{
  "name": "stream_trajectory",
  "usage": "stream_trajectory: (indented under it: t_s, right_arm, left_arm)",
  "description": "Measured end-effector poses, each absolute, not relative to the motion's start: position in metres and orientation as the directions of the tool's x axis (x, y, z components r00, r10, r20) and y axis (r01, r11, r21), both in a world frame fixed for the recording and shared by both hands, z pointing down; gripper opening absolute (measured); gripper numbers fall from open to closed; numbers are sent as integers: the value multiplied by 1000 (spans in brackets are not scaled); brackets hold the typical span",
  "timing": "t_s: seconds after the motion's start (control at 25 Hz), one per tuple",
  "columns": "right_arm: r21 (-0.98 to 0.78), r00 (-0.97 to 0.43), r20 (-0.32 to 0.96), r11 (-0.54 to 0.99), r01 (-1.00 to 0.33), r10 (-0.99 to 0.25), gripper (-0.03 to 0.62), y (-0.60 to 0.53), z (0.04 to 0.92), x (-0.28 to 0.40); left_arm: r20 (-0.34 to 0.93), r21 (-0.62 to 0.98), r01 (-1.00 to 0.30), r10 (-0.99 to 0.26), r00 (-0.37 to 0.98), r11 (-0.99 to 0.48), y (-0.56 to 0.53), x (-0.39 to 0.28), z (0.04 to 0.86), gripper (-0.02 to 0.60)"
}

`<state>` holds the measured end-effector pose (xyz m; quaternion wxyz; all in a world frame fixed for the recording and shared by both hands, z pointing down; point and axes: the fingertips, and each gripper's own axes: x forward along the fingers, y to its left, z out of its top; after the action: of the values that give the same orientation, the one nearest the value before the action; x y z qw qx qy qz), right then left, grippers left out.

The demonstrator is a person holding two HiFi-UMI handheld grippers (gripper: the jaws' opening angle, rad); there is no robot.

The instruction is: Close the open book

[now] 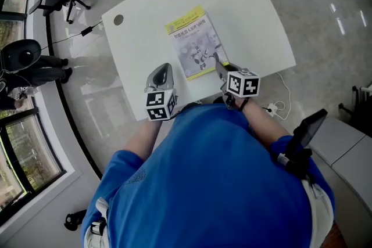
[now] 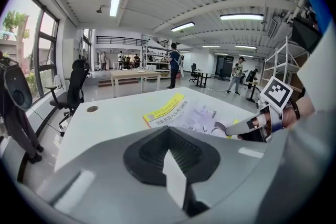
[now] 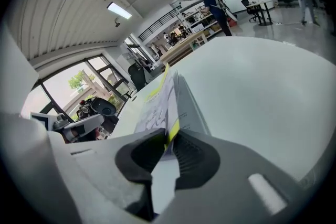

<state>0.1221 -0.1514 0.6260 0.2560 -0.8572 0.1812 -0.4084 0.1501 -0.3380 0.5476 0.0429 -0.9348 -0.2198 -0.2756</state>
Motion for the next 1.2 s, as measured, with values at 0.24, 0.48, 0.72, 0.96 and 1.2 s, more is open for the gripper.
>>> stream_trajectory:
  t_s: [0.24, 0.48, 0.72, 0.96, 1.2]
  right_arm:
    - [-653, 599, 586, -756, -48, -545, 40, -143, 630, 119]
    - [-640, 589, 605, -767, -40, -535, 40, -128, 634, 115]
    - [-611, 582, 636, -791, -22, -507, 40, -105, 640, 107]
    - [-563, 579, 662, -826, -35, -476, 40, -85, 639, 107]
    - [-358, 619, 665, -905, -228, -419, 40, -69, 620, 117]
  left_arm:
    - [532, 40, 441, 393, 750, -897, -334, 152, 548, 6]
    - [538, 53, 440, 397, 744, -896, -321, 151, 551, 6]
    - [539, 52, 439, 395, 744, -897, -310, 149, 553, 6]
    - [536, 45, 433, 387, 750, -900, -298, 145, 552, 6]
    - [538, 30, 399, 351, 766, -916, -283, 135, 550, 6]
